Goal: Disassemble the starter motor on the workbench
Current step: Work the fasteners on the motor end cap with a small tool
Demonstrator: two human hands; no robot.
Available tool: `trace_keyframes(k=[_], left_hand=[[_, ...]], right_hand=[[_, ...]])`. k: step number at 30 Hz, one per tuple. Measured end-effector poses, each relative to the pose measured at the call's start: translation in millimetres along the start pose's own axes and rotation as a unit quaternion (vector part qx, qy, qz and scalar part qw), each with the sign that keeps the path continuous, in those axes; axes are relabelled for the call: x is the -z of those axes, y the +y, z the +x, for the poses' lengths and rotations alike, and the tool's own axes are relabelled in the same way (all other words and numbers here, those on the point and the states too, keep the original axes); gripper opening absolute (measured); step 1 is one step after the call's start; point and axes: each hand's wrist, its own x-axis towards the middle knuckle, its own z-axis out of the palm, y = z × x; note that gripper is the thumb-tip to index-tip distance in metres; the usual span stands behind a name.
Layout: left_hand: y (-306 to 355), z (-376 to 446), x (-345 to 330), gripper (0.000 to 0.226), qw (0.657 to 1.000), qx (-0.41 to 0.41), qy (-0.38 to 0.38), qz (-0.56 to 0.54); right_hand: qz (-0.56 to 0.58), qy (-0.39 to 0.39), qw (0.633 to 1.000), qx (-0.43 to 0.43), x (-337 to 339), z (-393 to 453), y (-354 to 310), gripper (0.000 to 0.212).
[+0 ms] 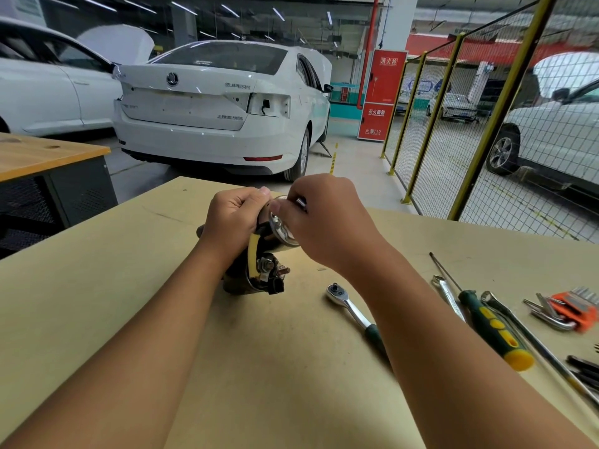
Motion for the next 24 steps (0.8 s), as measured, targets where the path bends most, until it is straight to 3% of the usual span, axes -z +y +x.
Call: trace_keyframes(k=[5, 11, 17, 24], left_hand=[[0.6, -0.6, -0.2, 0.052, 1.000, -0.012, -0.009, -0.006], [0.0, -0.2, 0.1, 0.047, 1.000, -0.001, -0.005, -0.003], [-2.0, 0.0, 0.1, 0.047, 1.000, -0.001, -0.004, -0.011], [-3.2, 0.4, -0.1, 0.048, 1.000, 0.011, 0.001, -0.004]], right_hand=[[0.005, -0.006, 1.000, 0.023, 4.1, -1.9, -1.4, 0.011], [-0.015, -0.002, 1.000, 0.006, 2.6, -3.3, -0.3, 0.035], [-0.012, -0.008, 0.999, 0.030, 9.1, -3.3, 0.6, 0.007], [-0.006, 0.007, 1.000, 0.022, 4.0, -5.6, 2.0, 0.025]])
